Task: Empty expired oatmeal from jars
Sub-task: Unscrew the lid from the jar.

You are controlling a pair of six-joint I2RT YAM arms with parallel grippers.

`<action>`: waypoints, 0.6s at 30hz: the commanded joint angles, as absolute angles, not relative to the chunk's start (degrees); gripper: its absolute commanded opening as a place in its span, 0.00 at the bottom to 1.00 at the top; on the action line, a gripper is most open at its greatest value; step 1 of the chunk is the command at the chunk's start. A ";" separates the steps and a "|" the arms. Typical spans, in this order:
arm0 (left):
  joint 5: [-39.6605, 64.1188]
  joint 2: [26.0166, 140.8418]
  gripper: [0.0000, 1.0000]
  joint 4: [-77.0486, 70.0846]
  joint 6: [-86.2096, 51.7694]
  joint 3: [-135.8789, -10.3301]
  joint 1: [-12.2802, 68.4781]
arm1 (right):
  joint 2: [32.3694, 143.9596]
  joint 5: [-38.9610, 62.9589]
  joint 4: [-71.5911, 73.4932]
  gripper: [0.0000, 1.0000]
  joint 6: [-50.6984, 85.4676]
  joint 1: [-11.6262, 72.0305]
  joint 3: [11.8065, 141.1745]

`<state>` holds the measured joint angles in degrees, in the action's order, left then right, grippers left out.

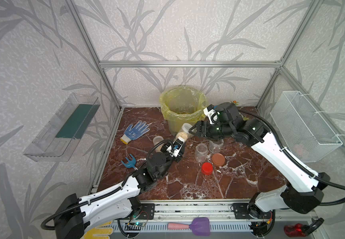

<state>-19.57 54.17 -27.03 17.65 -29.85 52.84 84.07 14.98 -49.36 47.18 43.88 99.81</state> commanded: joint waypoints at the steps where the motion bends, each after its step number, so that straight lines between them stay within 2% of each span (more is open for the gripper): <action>1: -19.51 53.70 0.00 -30.86 18.72 -29.71 53.09 | 85.33 14.27 -48.86 0.81 47.40 45.23 103.01; 18: -17.72 53.49 0.00 -29.96 18.56 -29.88 53.00 | 90.41 13.82 -50.04 0.78 43.30 46.15 108.46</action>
